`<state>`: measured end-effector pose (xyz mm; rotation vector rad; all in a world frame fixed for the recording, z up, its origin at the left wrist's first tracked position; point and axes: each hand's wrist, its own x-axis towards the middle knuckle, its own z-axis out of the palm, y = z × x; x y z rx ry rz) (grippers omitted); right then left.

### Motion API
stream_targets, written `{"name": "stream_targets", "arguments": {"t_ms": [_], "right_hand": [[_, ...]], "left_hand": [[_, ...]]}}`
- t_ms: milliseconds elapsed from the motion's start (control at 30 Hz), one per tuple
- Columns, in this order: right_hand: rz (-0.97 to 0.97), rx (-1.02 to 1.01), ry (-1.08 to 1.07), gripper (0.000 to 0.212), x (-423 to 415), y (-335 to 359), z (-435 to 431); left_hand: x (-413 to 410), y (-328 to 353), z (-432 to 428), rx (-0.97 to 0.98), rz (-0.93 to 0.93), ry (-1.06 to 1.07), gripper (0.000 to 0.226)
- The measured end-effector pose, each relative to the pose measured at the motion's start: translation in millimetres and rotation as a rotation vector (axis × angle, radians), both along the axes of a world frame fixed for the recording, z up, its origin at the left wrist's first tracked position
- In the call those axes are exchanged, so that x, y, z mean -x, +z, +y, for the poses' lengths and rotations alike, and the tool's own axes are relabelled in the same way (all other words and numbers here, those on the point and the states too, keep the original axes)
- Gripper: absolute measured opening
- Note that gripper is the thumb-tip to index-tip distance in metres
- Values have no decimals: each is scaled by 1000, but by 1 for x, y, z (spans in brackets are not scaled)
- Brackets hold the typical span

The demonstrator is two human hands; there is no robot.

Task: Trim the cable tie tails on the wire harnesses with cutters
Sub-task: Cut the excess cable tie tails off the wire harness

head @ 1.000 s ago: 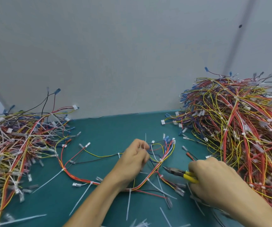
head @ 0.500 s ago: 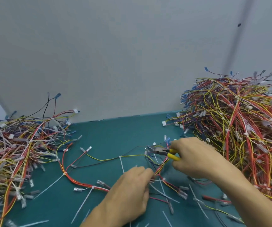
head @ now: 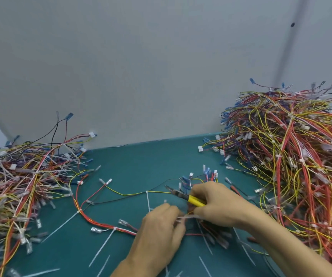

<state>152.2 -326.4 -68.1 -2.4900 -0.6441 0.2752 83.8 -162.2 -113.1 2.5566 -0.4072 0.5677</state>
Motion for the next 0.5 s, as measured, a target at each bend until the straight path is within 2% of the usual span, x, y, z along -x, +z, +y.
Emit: {"name": "stream_targets", "arguments": {"t_ms": [67,133,200,300,367,433,500], "right_hand": [[53,-29,-2,7,0,1,-2],[79,-33,10,2,-1,2,-3],[81,-24,25,10,-1,2,-3],[83,-18,47,2,0,5,-4],[97,-40,65,6,0,10,-7],[44,-25,71,5,-1,18,-11],[-113,93,78,11,-4,27,-17]], "left_hand": [[-3,2,-3,158,74,111,20],[-6,5,-5,189,122,163,19],[-8,7,-3,267,176,184,16],[-13,8,6,436,309,194,17],[-16,9,11,565,378,179,13],[-17,10,15,636,402,164,15],[-16,9,16,637,412,146,18]]}}
